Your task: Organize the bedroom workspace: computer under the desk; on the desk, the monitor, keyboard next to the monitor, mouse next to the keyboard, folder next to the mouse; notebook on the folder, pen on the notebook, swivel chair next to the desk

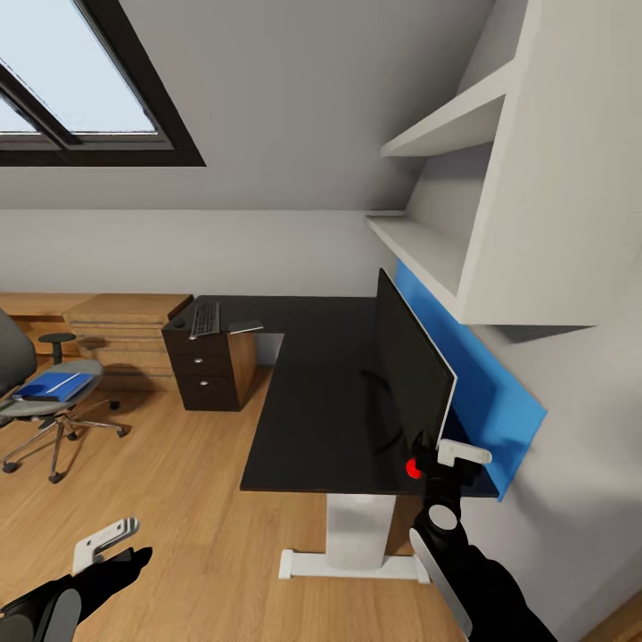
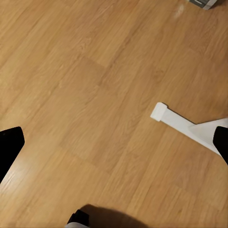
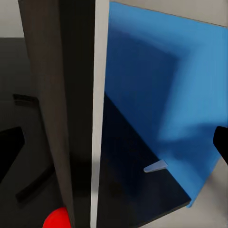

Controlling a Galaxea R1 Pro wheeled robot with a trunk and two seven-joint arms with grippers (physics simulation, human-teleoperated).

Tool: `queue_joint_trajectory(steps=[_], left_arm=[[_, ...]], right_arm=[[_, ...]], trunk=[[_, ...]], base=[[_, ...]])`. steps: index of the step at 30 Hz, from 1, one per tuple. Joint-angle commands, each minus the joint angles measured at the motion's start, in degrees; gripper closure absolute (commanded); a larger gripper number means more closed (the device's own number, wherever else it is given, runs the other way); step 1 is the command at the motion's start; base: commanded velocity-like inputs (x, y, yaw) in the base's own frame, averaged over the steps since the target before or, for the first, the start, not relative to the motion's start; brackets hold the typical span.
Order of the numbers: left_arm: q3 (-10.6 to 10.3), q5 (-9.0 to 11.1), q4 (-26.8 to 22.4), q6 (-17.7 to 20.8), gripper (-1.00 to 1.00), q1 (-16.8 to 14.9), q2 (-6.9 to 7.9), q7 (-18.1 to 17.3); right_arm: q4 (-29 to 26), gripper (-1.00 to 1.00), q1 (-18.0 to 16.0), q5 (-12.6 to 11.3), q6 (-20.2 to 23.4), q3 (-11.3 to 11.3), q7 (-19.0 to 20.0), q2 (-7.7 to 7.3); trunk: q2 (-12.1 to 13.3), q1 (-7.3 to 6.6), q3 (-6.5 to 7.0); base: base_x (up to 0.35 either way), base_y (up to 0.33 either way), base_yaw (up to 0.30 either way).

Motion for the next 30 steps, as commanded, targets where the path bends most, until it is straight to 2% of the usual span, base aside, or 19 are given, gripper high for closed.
queue_joint_trajectory(steps=[1,8,16,26,30], left_arm=[[0.0,0.6,-0.1,0.2,-1.0,-0.1,-0.03,0.5],[-0.1,0.7,0.0,0.2,-1.0,-0.1,-0.02,0.5],[-0.2,0.6,0.0,0.2,-1.0,-0.1,-0.06,0.5],[-0.2,0.6,0.0,0.2,-1.0,-0.1,-0.06,0.5],[-0.2,0.6,0.0,0.2,-1.0,-0.1,-0.1,0.5]], right_arm=[[-0.1,-1.0,-0.1,0.0,0.3,0.2,-0.4,-0.08],[-0.1,-1.0,-0.1,0.9,0.3,0.2,-0.3,-0.13],[-0.1,-1.0,-0.1,1.1,0.2,0.2,1.5,-0.16],[-0.1,-1.0,-0.1,1.1,0.2,0.2,1.7,-0.17],[-0.1,-1.0,-0.1,1.1,0.2,0.2,1.8,-0.17]], trunk=[[-0.1,0.04,-0.13],[-0.1,0.04,-0.13],[-0.1,0.04,-0.13],[-0.1,0.04,-0.13],[-0.1,0.04,-0.13]], base=[[0.0,0.0,0.0],[0.0,0.0,0.0],[0.0,0.0,0.0],[0.001,0.0,0.0],[0.155,0.0,0.0]])
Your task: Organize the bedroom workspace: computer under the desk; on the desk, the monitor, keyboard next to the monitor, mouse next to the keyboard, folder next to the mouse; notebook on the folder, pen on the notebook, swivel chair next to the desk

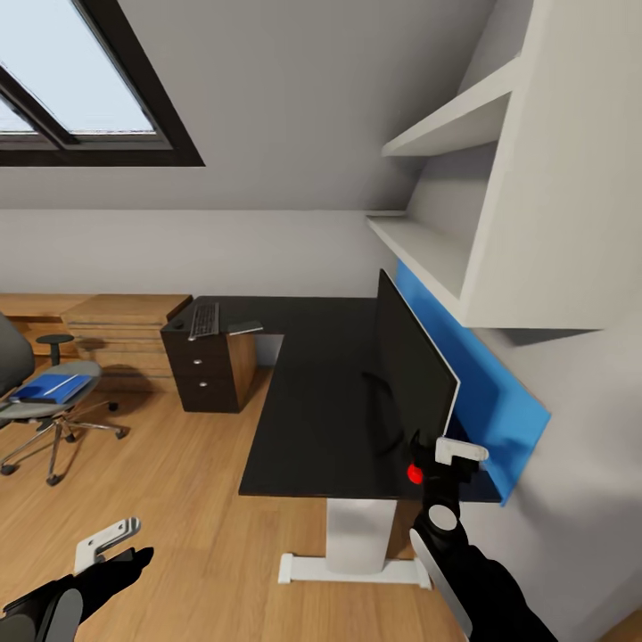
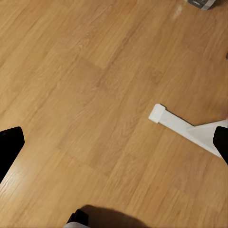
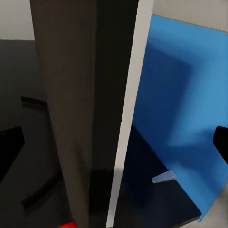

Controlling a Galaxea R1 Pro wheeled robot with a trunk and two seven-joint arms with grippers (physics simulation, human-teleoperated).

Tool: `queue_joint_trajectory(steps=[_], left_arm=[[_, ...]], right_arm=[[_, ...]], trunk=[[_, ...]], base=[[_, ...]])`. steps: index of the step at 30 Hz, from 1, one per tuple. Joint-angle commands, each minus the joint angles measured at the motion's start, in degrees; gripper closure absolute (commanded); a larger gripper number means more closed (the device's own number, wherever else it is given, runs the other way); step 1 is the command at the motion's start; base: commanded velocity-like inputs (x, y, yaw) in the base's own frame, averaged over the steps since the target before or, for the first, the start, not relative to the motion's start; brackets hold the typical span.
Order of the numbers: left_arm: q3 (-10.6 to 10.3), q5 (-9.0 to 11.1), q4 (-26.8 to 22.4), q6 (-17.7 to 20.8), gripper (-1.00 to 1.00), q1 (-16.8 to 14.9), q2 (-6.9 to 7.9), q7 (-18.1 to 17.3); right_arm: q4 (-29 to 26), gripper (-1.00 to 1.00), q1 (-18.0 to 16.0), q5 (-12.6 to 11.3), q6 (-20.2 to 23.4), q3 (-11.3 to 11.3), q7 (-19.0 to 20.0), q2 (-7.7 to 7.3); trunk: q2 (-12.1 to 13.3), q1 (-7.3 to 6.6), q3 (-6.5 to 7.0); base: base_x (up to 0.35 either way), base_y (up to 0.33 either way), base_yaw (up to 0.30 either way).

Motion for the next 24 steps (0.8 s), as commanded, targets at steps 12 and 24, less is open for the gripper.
queue_joint_trajectory(steps=[12,24], left_arm=[[0.0,0.6,-0.1,0.3,-1.0,-0.1,0.02,0.5],[0.0,0.6,-0.1,0.3,-1.0,-0.1,-0.02,0.6]], right_arm=[[-0.1,-1.0,-0.1,-0.3,0.3,0.2,-0.4,-0.08],[-0.1,-1.0,-0.1,-0.3,0.3,0.2,-0.4,-0.16]], trunk=[[-0.1,0.06,-0.13],[-0.1,0.06,-0.13]], base=[[0.09,0.0,0.0],[0.124,0.0,0.0]])
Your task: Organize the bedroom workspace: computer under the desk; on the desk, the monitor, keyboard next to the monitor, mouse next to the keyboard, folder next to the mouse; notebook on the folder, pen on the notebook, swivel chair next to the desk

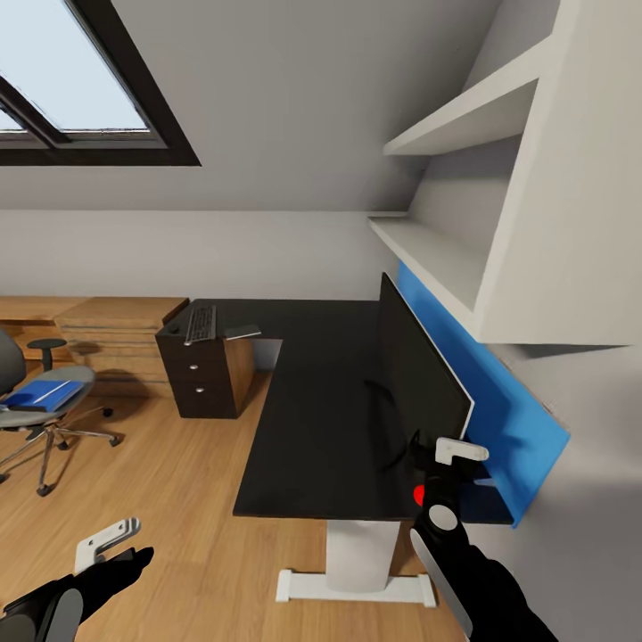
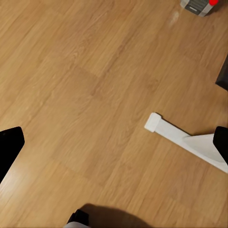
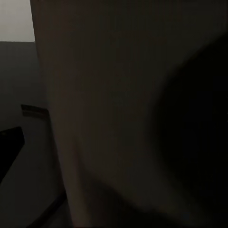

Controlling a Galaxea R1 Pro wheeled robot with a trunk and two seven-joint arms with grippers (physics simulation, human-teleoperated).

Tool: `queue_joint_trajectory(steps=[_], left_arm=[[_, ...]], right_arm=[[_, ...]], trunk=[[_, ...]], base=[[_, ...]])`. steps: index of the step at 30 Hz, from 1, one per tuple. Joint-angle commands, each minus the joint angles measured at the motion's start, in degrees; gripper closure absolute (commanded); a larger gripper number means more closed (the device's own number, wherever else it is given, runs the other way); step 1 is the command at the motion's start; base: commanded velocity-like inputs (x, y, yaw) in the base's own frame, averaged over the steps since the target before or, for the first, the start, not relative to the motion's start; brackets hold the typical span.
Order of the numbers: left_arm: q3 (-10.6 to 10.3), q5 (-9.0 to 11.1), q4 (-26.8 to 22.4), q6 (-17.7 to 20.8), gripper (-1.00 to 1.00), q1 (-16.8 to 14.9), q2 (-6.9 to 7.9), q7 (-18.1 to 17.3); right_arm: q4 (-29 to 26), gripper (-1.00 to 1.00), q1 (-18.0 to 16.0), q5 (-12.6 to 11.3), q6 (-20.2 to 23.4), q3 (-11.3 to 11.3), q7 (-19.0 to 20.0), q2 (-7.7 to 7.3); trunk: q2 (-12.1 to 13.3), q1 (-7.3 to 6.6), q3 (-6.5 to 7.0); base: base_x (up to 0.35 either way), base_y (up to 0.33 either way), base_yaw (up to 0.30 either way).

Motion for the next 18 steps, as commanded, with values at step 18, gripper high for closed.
queue_joint_trajectory(steps=[18], left_arm=[[0.0,0.6,-0.1,0.3,-1.0,-0.1,0.02,0.4]], right_arm=[[-0.1,-1.0,-0.1,-0.3,0.3,0.3,-0.4,-0.09]], trunk=[[-0.1,0.04,-0.13]], base=[[-0.031,0.031,0.0]])
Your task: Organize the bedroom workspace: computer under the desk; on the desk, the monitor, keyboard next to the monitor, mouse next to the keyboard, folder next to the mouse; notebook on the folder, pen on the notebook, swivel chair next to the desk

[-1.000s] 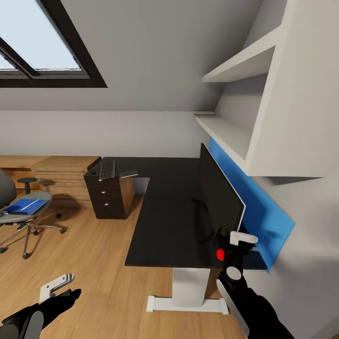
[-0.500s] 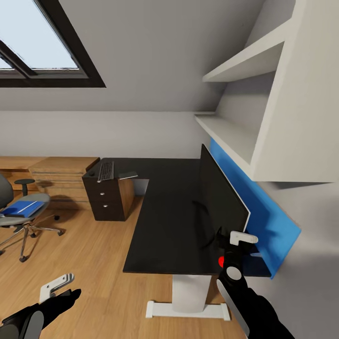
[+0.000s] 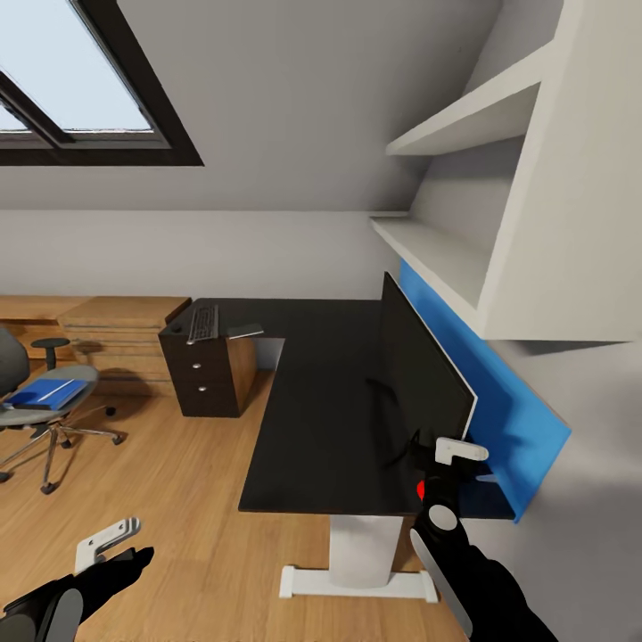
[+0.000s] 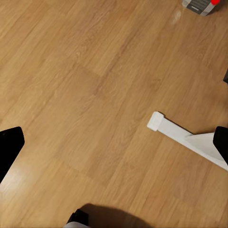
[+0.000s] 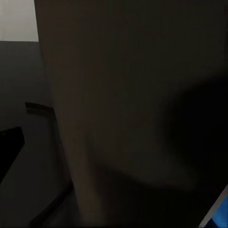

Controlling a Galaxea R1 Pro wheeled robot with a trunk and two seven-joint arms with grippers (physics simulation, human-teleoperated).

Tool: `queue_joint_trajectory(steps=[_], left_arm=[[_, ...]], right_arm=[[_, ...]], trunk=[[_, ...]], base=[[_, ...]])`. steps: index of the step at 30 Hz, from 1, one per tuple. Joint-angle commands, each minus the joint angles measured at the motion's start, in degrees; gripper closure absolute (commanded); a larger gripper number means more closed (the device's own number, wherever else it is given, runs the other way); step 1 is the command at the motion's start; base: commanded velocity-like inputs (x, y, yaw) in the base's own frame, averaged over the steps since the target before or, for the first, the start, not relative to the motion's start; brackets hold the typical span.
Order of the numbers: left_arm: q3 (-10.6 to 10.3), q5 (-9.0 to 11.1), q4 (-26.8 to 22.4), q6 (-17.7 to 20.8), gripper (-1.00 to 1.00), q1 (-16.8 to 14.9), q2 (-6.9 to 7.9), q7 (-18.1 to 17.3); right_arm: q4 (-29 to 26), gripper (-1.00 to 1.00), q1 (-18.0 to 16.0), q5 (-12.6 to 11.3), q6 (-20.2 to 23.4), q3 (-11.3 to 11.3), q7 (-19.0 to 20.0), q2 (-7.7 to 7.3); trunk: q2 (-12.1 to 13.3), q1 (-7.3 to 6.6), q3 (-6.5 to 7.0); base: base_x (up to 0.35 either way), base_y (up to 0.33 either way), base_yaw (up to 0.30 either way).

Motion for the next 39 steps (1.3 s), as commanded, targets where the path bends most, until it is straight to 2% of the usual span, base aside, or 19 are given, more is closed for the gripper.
queue_joint_trajectory(steps=[1,13,37,39], left_arm=[[0.0,0.6,-0.1,0.2,-1.0,-0.1,-0.02,0.5],[0.0,0.6,-0.1,0.2,-1.0,-0.1,-0.02,0.5],[0.1,0.6,0.1,0.2,-1.0,-0.1,-0.02,0.5],[0.1,0.5,2.1,0.2,-1.0,-0.1,-0.06,0.7]], right_arm=[[-0.1,-1.0,-0.1,-0.3,0.3,0.2,-0.4,-0.08],[-0.1,-1.0,-0.1,-0.3,0.3,0.2,-0.4,-0.08],[-0.3,-1.0,-0.1,-0.4,0.2,0.3,-0.5,0.01],[-0.2,-1.0,-0.1,-0.7,0.2,0.4,-0.5,0.37]], trunk=[[-0.1,0.04,-0.13],[-0.1,0.04,-0.13],[-0.1,0.04,-0.13],[-0.1,0.04,-0.13]], base=[[-0.005,0.005,0.0],[-0.058,0.001,0.0],[-0.325,0.0,0.0],[-0.335,0.0,0.0]])
